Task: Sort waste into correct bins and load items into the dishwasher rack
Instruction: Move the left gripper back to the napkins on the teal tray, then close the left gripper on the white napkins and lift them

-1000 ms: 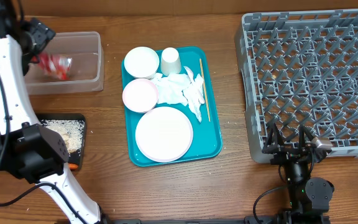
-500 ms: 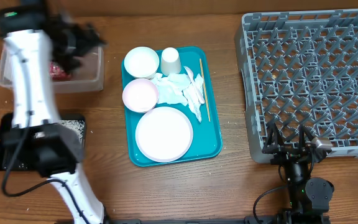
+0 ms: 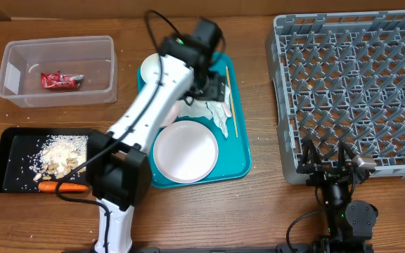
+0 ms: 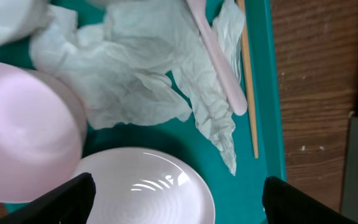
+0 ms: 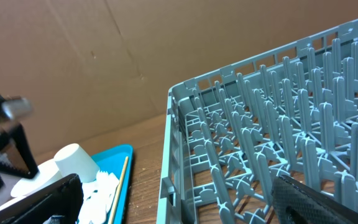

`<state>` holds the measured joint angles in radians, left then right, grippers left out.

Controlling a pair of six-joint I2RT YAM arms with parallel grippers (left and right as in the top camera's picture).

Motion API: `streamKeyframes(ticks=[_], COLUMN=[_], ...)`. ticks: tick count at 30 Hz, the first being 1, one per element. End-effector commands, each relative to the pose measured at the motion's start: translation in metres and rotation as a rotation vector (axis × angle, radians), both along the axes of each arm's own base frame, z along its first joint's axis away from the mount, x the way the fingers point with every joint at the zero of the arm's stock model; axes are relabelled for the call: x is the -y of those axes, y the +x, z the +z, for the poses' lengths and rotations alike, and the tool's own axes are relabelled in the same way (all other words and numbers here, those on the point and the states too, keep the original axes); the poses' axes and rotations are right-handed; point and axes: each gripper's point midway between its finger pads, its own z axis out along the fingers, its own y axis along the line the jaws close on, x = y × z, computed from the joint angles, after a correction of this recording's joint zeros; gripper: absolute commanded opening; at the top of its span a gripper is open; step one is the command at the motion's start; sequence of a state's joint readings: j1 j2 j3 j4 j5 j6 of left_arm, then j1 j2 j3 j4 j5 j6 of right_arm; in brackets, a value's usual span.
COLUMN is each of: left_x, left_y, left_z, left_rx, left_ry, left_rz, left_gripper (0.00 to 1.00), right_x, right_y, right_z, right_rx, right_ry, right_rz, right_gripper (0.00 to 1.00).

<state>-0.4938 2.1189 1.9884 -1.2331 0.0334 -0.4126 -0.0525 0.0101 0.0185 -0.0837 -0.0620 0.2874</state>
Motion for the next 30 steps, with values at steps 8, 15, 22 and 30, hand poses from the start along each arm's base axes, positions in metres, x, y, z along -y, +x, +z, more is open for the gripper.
streamKeyframes(ticks=[8,15,22,30], left_x=[0.01,0.028,0.024,0.023], left_y=[-0.016,-0.017,-0.016,-0.011], left_z=[-0.058,-0.082,-0.094,-0.102], left_rx=[-0.007,0.019,0.042,0.081], left_ry=[0.068,-0.009,0.021,0.044], left_rz=[-0.037,-0.172,-0.218,-0.216], left_gripper=[0.84,0.83,0.83,0.82], right_x=[0.004,0.004,0.004,0.004], right_y=[0.0,0.0,0.0,0.0], right_z=[-0.003,-0.003,-0.003,-0.003], right_rx=[0.0,0.0,0.0,0.0], right_ry=[-0.004,-0.004,-0.004,-0.004], right_rz=[-0.019,-0.019,-0.019,-0.019], right_gripper=[1.0,1.0,1.0,1.0])
